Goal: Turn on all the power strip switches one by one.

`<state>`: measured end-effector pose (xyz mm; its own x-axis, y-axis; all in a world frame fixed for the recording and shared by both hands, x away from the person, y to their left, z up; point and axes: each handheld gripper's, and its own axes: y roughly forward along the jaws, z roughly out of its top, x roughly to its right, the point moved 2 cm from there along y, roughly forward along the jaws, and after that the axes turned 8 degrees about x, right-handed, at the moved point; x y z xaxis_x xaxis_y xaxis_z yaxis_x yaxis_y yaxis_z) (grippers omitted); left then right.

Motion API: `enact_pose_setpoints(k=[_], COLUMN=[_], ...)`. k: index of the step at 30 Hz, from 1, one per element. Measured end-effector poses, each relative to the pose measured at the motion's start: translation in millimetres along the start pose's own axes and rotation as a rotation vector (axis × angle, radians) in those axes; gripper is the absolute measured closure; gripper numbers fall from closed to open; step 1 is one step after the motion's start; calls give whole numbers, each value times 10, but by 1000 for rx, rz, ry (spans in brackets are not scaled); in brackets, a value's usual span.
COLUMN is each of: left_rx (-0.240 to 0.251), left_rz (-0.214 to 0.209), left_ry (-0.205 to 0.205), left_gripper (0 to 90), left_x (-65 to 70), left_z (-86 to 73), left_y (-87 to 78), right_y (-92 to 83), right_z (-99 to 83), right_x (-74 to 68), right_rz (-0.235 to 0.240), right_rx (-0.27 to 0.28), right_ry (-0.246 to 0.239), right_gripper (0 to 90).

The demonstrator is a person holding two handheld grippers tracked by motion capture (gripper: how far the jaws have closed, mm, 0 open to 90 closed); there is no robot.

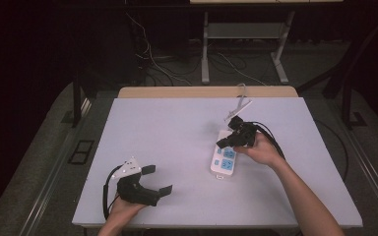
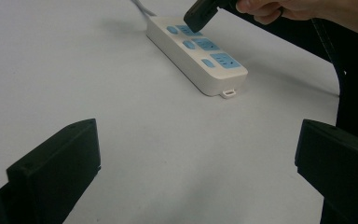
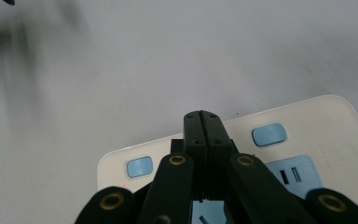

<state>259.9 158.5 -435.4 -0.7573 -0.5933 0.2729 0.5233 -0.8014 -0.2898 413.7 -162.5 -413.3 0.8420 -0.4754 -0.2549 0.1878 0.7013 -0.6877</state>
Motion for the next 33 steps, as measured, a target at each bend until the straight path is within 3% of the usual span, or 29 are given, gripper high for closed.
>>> enact_pose_setpoints(k=[13, 23, 33], left_rx=[-2, -3, -6], left_rz=[0, -1, -3], left_ry=[-1, 0, 1], left_gripper=[0, 0, 0], left_x=[-1, 1, 5], left_z=[-1, -3, -5], left_y=[-2, 0, 7], right_y=[121, 105, 112], right_z=[-31, -76, -99], right_x=[-4, 16, 20], right_rz=[1, -1, -3], right_rx=[-36, -15, 2], right_ry=[2, 21, 8], right_gripper=[898, 897, 898])
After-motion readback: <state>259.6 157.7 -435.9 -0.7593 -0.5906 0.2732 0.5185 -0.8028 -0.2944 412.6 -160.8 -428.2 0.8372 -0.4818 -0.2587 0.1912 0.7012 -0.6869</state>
